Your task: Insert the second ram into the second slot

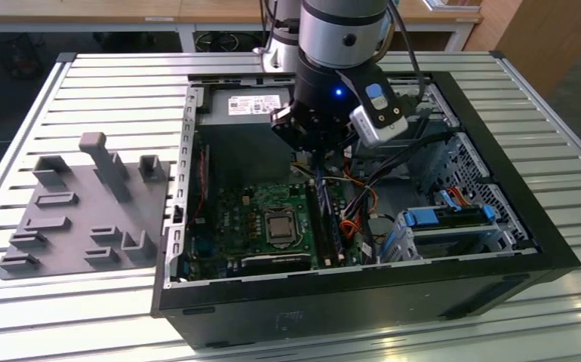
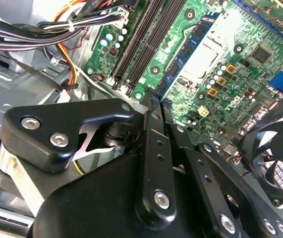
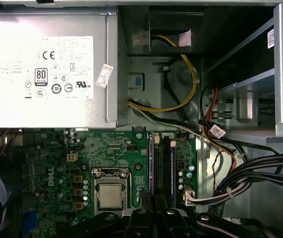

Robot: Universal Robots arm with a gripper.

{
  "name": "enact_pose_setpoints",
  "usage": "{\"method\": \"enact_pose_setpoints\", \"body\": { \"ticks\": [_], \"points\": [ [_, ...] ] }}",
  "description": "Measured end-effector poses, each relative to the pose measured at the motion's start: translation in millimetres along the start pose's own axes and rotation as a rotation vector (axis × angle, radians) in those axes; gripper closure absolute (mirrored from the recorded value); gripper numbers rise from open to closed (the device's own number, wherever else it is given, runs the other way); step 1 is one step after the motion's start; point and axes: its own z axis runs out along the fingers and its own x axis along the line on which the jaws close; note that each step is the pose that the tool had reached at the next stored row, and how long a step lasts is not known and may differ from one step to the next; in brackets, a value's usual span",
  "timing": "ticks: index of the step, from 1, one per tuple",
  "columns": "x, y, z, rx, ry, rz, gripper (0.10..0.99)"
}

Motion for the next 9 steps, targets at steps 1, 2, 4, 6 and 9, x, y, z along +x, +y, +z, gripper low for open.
{"method": "enact_pose_setpoints", "body": {
  "ticks": [1,2,4,6,9],
  "points": [
    [0.0,-0.1,0.8,0.000,0.0000,0.000,0.949],
    [0.0,-0.2,1.5,0.000,0.0001,0.000,0.949],
    [0.0,-0.2,2.7,0.000,0.0001,0.000,0.949],
    [0.0,-0.3,4.2,0.000,0.0001,0.000,0.949],
    [0.0,-0.9,7.3,0.000,0.0011,0.000,0.949]
  ]
}}
